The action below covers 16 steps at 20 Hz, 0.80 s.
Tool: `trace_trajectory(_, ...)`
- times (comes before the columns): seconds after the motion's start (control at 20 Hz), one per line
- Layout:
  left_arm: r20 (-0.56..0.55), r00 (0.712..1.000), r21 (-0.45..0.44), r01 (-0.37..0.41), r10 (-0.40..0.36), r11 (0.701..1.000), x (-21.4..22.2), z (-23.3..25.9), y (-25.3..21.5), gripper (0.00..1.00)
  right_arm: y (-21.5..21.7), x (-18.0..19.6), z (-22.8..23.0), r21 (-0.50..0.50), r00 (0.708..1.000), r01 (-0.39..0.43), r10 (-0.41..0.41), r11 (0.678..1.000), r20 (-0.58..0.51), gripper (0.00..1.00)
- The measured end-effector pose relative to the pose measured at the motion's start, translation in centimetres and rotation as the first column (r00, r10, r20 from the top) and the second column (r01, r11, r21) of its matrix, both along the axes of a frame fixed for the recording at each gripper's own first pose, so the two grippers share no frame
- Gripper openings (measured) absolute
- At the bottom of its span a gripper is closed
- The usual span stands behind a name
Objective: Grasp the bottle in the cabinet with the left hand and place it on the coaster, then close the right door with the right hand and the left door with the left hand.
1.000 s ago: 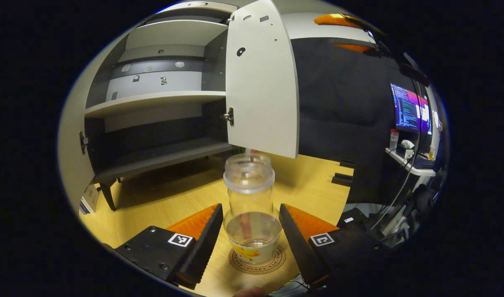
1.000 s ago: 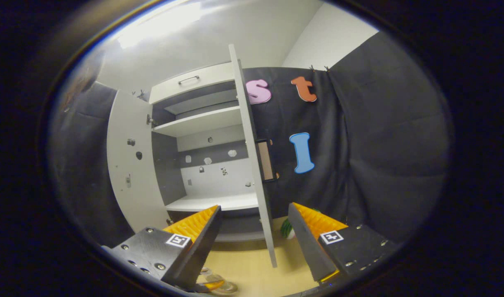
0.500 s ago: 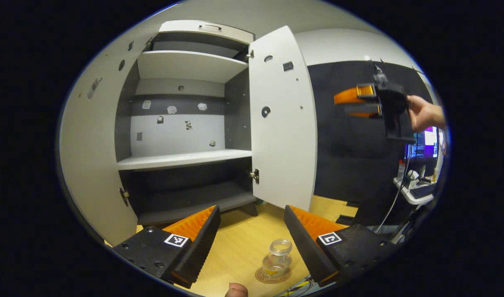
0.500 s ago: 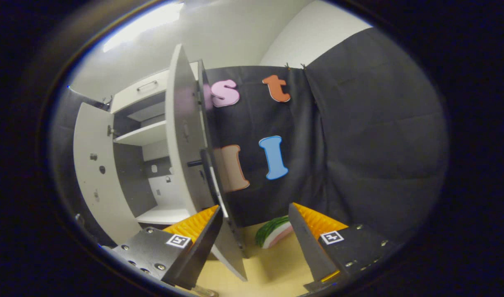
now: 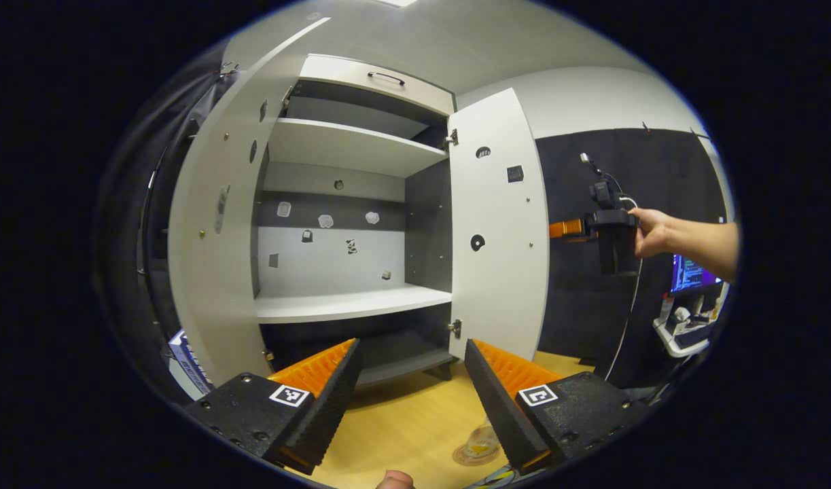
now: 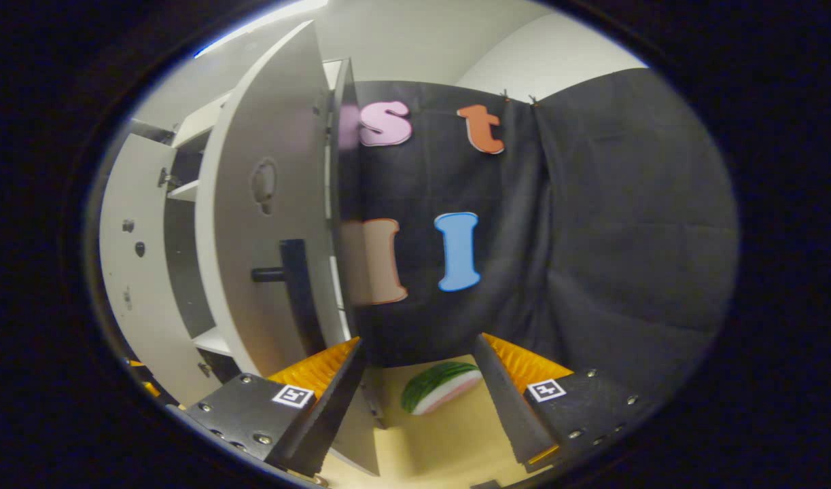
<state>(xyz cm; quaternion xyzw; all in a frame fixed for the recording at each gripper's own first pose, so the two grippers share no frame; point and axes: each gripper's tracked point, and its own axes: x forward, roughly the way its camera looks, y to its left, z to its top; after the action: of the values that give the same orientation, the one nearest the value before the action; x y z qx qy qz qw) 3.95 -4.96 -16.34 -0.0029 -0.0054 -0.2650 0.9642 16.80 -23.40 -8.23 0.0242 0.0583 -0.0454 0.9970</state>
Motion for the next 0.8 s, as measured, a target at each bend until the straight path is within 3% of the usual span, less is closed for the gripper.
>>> trace_trajectory(0.05,0.010,1.000,0.017,-0.026,0.026,1.000,-0.3,-0.1,1.1,0.96,0.2,0.4,0.3,-0.041,1.000,-0.004,0.005,0.999,0.015,0.89)
trace_trajectory(0.1,0.013,0.999,0.021,-0.043,0.043,0.999,-0.7,0.0,1.9,0.96,0.2,0.2,0.4,-0.057,1.000,-0.001,0.002,0.998,0.014,0.93)
trace_trajectory(0.3,-0.013,0.998,0.018,-0.068,0.068,0.998,-2.4,-0.7,4.4,0.96,1.2,0.3,-0.1,-0.046,0.999,-0.027,0.026,0.999,-0.027,0.87)
trace_trajectory(0.35,-0.018,0.997,0.029,-0.080,0.080,0.996,-2.7,-0.8,5.1,0.97,1.5,0.3,0.2,-0.050,0.999,-0.036,0.035,0.998,-0.022,0.92)
trace_trajectory(0.5,-0.011,0.996,0.064,-0.092,0.093,0.994,-3.9,-0.4,6.7,0.98,2.6,0.0,0.0,-0.025,0.998,-0.061,0.061,0.998,-0.016,0.91)
trace_trajectory(0.8,-0.016,0.993,0.049,-0.119,0.120,0.992,-5.8,0.4,7.9,0.97,7.4,0.6,-0.1,-0.001,0.985,-0.174,0.174,0.985,-0.005,0.92)
